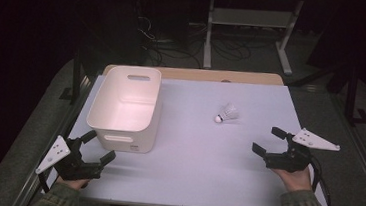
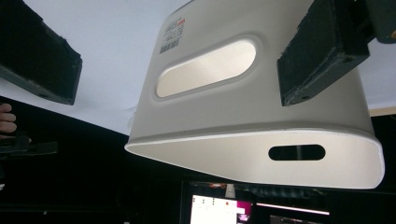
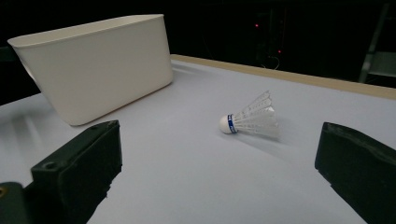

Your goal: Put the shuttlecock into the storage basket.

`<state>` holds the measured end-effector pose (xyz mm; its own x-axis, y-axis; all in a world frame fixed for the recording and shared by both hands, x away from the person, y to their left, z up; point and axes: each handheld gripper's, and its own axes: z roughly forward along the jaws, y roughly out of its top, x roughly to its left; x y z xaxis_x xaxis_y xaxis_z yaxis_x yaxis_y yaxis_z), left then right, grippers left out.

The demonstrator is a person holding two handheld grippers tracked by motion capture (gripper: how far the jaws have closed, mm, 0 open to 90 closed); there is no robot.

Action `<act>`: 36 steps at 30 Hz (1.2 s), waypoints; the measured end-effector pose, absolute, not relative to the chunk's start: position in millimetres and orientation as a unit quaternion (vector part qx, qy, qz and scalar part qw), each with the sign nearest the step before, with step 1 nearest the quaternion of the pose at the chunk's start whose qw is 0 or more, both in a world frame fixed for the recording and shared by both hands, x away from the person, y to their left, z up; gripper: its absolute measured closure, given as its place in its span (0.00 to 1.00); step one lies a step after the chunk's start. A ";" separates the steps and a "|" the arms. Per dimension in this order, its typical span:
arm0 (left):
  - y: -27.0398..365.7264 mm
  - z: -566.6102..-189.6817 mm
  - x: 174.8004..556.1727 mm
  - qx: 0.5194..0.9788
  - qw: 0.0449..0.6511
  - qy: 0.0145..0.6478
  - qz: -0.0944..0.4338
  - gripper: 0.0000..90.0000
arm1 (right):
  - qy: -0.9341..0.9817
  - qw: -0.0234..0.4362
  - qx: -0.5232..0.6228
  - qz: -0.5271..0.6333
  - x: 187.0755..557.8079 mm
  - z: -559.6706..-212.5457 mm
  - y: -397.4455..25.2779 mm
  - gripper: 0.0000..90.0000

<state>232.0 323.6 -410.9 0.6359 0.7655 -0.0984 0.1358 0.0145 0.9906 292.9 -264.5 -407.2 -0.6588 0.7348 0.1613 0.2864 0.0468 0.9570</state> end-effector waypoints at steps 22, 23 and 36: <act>323.8 -410.7 231.5 0.657 0.621 0.340 0.258 0.00 | 0.707 0.184 0.370 0.574 293.7 -409.8 -260.6 0.00; 323.8 -410.7 231.5 0.657 0.620 0.342 0.258 0.00 | 0.709 0.182 0.372 0.571 293.9 -410.3 -259.7 0.00; 323.9 -410.8 230.9 0.652 0.624 0.347 0.256 0.00 | 0.723 0.175 0.373 0.555 297.5 -405.7 -255.5 0.00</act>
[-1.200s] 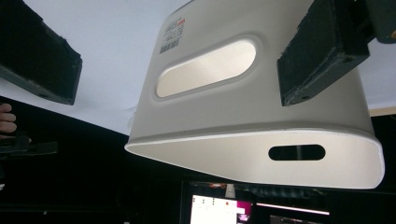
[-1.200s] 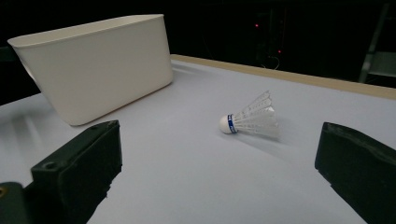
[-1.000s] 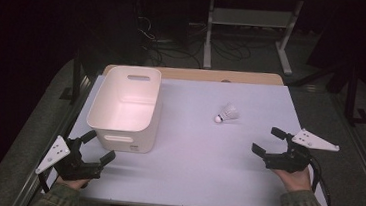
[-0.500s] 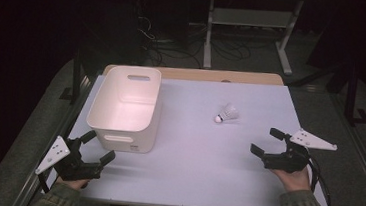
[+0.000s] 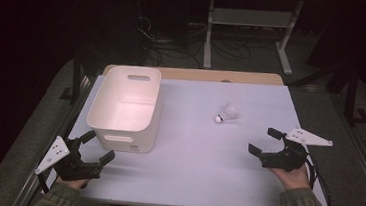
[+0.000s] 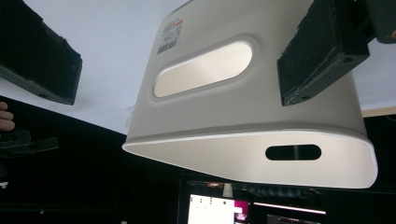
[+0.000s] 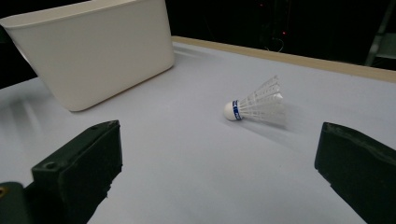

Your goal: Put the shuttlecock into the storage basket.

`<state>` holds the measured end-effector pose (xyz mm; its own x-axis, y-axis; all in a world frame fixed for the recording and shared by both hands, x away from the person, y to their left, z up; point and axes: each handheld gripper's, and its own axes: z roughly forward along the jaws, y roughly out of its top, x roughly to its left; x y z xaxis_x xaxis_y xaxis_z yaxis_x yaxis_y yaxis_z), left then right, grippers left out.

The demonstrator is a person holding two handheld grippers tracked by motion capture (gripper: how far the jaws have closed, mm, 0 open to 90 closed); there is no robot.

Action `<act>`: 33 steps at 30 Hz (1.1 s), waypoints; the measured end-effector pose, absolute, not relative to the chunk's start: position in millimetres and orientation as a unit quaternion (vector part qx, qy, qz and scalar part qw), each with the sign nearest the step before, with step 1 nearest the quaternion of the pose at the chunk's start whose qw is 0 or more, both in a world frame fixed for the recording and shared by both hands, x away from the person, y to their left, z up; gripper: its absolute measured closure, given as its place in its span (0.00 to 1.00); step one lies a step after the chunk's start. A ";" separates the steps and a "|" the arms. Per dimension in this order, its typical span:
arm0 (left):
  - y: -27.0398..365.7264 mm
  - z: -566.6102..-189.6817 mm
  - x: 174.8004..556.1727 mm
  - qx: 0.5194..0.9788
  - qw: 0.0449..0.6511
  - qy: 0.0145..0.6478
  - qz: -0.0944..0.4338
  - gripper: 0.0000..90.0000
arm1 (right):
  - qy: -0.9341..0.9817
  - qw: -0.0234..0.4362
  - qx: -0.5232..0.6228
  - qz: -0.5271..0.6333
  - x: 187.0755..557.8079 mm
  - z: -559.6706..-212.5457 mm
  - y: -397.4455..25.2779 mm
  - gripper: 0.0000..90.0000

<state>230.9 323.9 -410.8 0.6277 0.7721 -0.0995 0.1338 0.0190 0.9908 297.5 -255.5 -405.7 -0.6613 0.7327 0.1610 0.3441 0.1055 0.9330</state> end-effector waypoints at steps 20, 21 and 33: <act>324.1 -410.4 230.6 0.654 0.625 0.343 0.253 0.00 | 0.738 0.162 0.361 0.546 315.6 -386.0 -248.9 0.00; 324.1 -410.6 230.4 0.653 0.625 0.346 0.252 0.00 | 0.739 0.162 0.362 0.545 316.1 -385.3 -248.6 0.00; 324.2 -410.3 230.3 0.650 0.627 0.346 0.254 0.00 | 0.735 0.165 0.368 0.545 324.7 -380.9 -250.4 0.00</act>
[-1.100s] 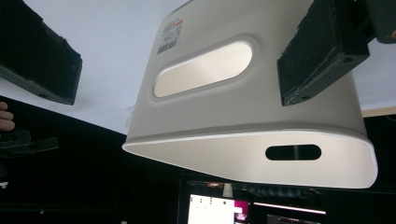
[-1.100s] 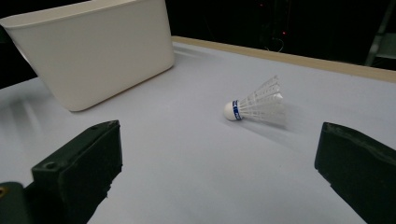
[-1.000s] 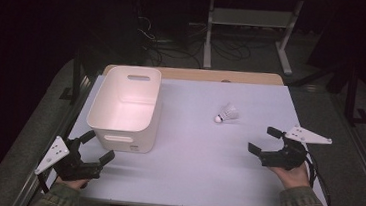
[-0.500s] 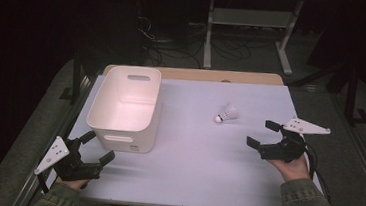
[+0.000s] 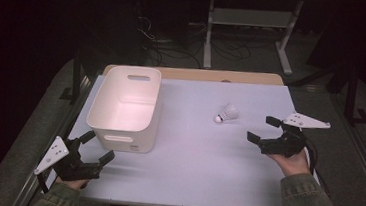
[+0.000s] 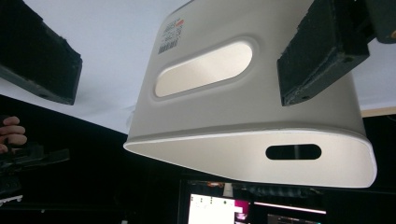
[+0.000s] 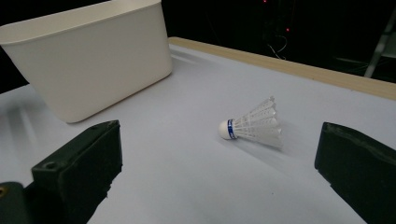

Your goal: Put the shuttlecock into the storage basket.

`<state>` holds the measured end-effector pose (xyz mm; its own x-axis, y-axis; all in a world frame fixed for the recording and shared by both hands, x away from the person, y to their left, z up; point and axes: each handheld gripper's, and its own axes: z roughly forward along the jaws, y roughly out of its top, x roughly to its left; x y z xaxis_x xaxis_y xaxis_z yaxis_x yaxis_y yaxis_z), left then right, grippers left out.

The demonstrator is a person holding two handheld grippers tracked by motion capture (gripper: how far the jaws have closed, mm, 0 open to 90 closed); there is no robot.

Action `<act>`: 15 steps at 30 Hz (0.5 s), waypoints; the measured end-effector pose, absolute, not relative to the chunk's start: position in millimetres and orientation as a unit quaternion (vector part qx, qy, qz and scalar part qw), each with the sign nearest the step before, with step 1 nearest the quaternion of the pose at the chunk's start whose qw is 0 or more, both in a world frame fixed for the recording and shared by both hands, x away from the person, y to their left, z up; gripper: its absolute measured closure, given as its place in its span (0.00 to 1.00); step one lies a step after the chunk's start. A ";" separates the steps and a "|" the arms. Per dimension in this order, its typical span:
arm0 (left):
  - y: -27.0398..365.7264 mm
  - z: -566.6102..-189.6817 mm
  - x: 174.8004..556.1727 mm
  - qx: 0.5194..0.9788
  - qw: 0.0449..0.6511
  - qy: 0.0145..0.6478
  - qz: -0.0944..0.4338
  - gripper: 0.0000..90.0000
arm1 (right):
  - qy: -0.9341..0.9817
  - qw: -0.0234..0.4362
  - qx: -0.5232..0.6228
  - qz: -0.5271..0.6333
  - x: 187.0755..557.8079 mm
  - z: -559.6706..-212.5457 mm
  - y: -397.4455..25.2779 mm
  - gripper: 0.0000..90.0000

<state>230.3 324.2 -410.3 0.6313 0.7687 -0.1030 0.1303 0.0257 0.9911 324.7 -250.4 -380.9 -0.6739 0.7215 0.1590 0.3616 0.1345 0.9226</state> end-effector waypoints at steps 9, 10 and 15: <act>324.9 -410.1 230.5 0.649 0.627 0.347 0.256 0.00 | 0.745 0.162 0.365 0.534 332.9 -378.4 -246.2 0.00; 325.2 -410.1 230.3 0.650 0.625 0.349 0.256 0.00 | 0.746 0.162 0.364 0.533 334.3 -377.9 -245.6 0.00; 325.2 -409.8 230.0 0.649 0.626 0.349 0.257 0.00 | 0.751 0.160 0.363 0.528 340.1 -375.0 -241.6 0.00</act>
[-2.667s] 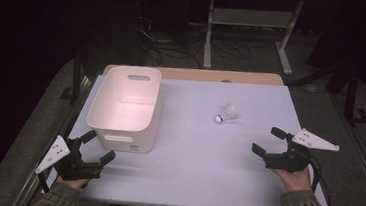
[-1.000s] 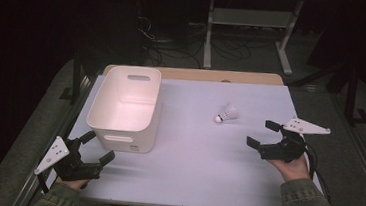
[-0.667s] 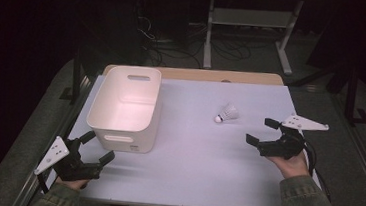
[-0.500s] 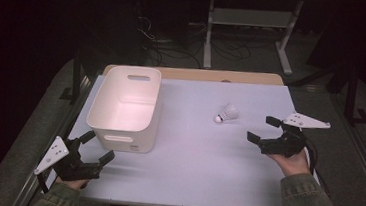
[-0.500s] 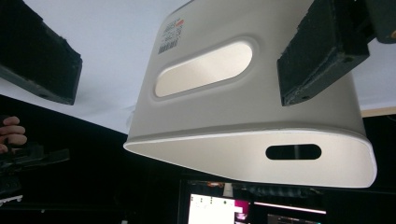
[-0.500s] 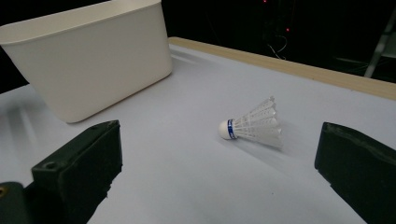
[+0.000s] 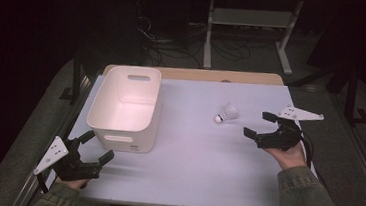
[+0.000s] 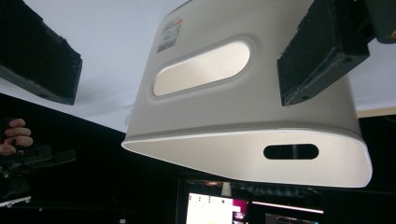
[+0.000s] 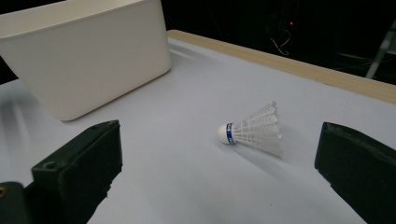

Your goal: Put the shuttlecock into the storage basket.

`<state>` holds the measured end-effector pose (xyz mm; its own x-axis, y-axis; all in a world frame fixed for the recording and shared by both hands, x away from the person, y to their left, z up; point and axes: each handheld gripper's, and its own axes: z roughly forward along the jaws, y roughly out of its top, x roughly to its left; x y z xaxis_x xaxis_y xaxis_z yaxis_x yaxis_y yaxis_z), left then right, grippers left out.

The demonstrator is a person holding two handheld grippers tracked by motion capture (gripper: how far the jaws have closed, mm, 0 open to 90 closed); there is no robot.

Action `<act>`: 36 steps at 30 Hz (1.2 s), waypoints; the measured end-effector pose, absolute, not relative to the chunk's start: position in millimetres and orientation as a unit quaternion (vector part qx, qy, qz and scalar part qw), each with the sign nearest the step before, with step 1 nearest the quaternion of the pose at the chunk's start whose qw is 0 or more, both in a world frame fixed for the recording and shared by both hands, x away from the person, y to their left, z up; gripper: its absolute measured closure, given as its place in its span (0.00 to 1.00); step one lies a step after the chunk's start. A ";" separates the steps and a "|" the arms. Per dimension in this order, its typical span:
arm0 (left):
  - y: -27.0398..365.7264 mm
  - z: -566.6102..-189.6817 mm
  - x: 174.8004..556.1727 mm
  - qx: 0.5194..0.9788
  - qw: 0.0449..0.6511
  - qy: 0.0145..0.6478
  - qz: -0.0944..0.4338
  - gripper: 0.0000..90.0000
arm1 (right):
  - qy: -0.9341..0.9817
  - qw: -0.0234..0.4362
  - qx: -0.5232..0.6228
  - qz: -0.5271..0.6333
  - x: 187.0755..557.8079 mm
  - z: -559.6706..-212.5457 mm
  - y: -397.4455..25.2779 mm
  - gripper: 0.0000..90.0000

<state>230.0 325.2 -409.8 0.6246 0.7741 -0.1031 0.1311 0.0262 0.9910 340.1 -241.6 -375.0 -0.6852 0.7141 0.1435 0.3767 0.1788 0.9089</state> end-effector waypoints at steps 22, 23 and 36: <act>325.3 -409.7 229.9 0.648 0.626 0.350 0.258 0.00 | 0.758 0.157 0.376 0.509 376.6 -375.0 -226.9 0.00; 325.6 -410.1 230.5 0.651 0.624 0.348 0.257 0.00 | 0.758 0.158 0.376 0.509 378.6 -375.3 -226.8 0.00; 325.9 -409.8 230.5 0.648 0.625 0.349 0.259 0.00 | 0.756 0.150 0.392 0.502 394.4 -385.9 -223.7 0.01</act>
